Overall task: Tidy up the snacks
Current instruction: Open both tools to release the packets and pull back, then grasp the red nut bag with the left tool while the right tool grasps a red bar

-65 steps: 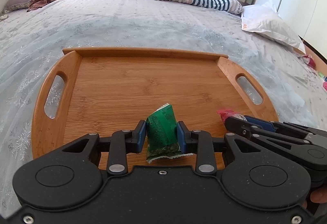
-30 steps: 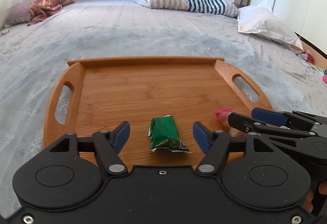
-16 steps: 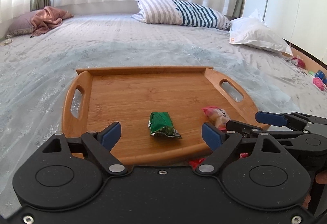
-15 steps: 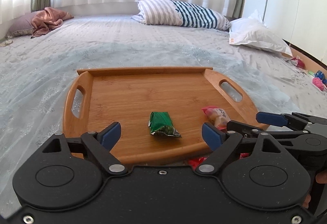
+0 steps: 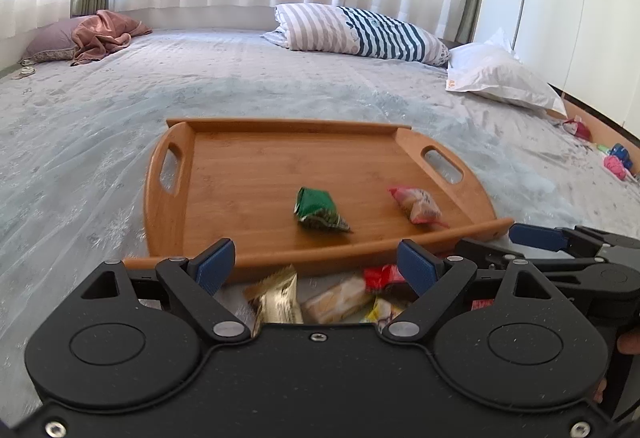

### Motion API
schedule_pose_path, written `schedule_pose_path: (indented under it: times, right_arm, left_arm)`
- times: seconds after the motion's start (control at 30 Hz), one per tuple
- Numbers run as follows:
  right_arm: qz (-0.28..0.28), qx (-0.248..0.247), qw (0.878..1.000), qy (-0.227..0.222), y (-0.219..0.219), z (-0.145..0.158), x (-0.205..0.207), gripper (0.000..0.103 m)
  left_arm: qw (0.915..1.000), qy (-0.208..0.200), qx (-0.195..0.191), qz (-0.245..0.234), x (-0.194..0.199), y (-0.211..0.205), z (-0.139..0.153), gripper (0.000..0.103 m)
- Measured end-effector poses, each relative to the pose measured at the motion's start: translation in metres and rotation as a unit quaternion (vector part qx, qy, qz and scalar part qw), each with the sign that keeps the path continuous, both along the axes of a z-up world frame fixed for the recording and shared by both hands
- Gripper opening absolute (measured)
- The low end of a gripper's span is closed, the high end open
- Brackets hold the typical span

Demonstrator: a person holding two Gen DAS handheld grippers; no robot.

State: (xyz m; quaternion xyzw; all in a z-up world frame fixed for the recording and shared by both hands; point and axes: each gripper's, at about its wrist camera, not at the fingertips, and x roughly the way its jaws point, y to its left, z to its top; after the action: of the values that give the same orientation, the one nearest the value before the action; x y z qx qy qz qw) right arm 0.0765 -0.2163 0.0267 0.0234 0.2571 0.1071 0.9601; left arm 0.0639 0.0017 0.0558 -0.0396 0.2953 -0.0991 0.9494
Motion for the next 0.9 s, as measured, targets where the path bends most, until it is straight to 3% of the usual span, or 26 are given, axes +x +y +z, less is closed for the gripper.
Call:
schedule_pose_path:
  times: [0.4, 0.47, 0.7, 0.9]
  right_arm:
    - [-0.006, 0.0, 1.0, 0.0, -0.002, -0.01, -0.022, 0.089]
    - [-0.01, -0.001, 1.0, 0.001, -0.003, -0.011, -0.025, 0.089]
    - [-0.018, 0.001, 1.0, 0.008, -0.007, -0.015, -0.035, 0.09]
    - [-0.026, 0.002, 1.0, 0.015, -0.011, -0.019, -0.039, 0.09]
  left_arm:
    - [0.9997, -0.002, 0.0, 0.022, -0.027, 0.015, -0.012, 0.087]
    - [0.9998, -0.004, 0.001, 0.02, -0.031, 0.016, -0.013, 0.083]
    - [0.9999, -0.001, 0.012, 0.011, -0.04, 0.013, -0.015, 0.052]
    - [0.9985, -0.016, 0.009, 0.051, -0.051, 0.02, -0.012, 0.05]
